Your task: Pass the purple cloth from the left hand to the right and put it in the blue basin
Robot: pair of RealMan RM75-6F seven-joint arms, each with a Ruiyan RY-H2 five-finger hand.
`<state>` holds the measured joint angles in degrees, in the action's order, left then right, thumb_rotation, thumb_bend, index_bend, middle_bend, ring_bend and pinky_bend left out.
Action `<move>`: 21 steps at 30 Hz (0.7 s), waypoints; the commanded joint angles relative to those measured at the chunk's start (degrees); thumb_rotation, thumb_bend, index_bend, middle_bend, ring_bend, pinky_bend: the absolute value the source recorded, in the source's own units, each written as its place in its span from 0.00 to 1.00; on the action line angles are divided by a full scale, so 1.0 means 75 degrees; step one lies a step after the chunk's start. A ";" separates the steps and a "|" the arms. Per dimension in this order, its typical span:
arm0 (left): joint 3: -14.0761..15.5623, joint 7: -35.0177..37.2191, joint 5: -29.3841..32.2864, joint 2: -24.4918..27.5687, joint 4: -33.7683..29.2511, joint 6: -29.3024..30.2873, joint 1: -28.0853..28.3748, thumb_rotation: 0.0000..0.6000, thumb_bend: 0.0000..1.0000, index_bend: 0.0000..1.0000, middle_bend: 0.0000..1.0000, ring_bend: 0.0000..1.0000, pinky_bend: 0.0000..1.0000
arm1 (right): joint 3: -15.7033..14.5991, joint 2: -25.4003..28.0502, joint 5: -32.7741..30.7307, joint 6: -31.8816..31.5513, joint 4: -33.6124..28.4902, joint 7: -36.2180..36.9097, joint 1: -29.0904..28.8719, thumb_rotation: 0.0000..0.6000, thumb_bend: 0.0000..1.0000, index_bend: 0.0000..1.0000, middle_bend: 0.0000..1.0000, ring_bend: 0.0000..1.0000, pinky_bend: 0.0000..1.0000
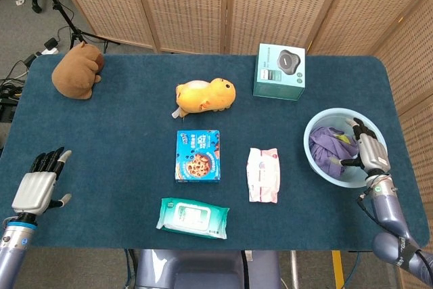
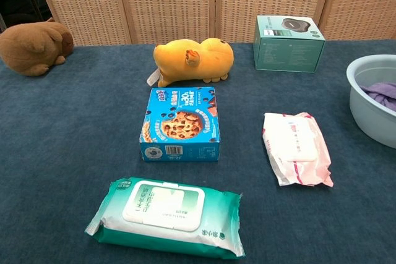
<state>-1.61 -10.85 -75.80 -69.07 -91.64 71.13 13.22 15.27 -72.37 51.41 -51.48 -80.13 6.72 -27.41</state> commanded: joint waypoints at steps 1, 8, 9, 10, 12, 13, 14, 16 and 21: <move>-0.0003 0.0013 -0.0010 0.0005 0.0001 0.0017 -0.0005 1.00 0.21 0.00 0.00 0.00 0.00 | 0.0060 0.0093 0.0037 -0.0104 -0.0151 0.0035 0.0049 1.00 0.00 0.06 0.00 0.00 0.00; -0.0043 0.0140 -0.0073 0.0006 0.0008 0.0148 -0.0041 1.00 0.21 0.00 0.00 0.00 0.00 | 0.0124 0.0656 0.0877 -0.1035 -0.0930 0.0227 0.0458 1.00 0.00 0.00 0.00 0.00 0.00; -0.0055 0.0178 -0.0095 0.0000 0.0011 0.0181 -0.0047 1.00 0.20 0.00 0.00 0.00 0.00 | 0.0104 0.0703 0.1052 -0.1265 -0.0997 0.0199 0.0537 1.00 0.00 0.00 0.00 0.00 0.00; -0.0090 0.0304 -0.0169 -0.0031 0.0023 0.0290 -0.0069 1.00 0.20 0.00 0.00 0.00 0.00 | -0.0056 0.0788 0.1652 -0.2091 -0.1087 -0.0099 0.0816 1.00 0.00 0.00 0.00 0.00 0.00; -0.0096 0.0439 -0.0280 -0.0089 0.0118 0.0405 -0.0099 1.00 0.19 0.00 0.00 0.00 0.00 | -0.0329 0.0675 0.2276 -0.3023 -0.1082 -0.0480 0.1174 1.00 0.00 0.00 0.00 0.00 0.00; -0.0102 0.0486 -0.0330 -0.0120 0.0169 0.0460 -0.0110 1.00 0.18 0.00 0.00 0.00 0.00 | -0.0443 0.0589 0.2495 -0.3380 -0.0988 -0.0788 0.1289 1.00 0.00 0.00 0.00 0.00 0.00; -0.0107 0.0525 -0.0379 -0.0151 0.0219 0.0513 -0.0119 1.00 0.18 0.00 0.00 0.00 0.00 | -0.0548 0.0479 0.2688 -0.3739 -0.0870 -0.1159 0.1399 1.00 0.00 0.00 0.00 0.00 0.00; -0.0119 0.0597 -0.0464 -0.0213 0.0313 0.0612 -0.0138 1.00 0.17 0.00 0.00 0.00 0.00 | -0.0749 0.0227 0.3079 -0.4385 -0.0648 -0.1816 0.1598 1.00 0.00 0.00 0.00 0.00 0.00; -0.0119 0.0602 -0.0599 -0.0291 0.0447 0.0775 -0.0178 1.00 0.16 0.00 0.00 0.00 0.00 | -0.1260 -0.0163 0.4057 -0.5280 -0.0384 -0.2012 0.2017 1.00 0.00 0.00 0.00 0.00 0.00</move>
<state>-2.50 -6.25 -80.20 -71.19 -88.36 76.84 11.95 9.03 -71.35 76.98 -86.93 -84.65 -7.34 -15.39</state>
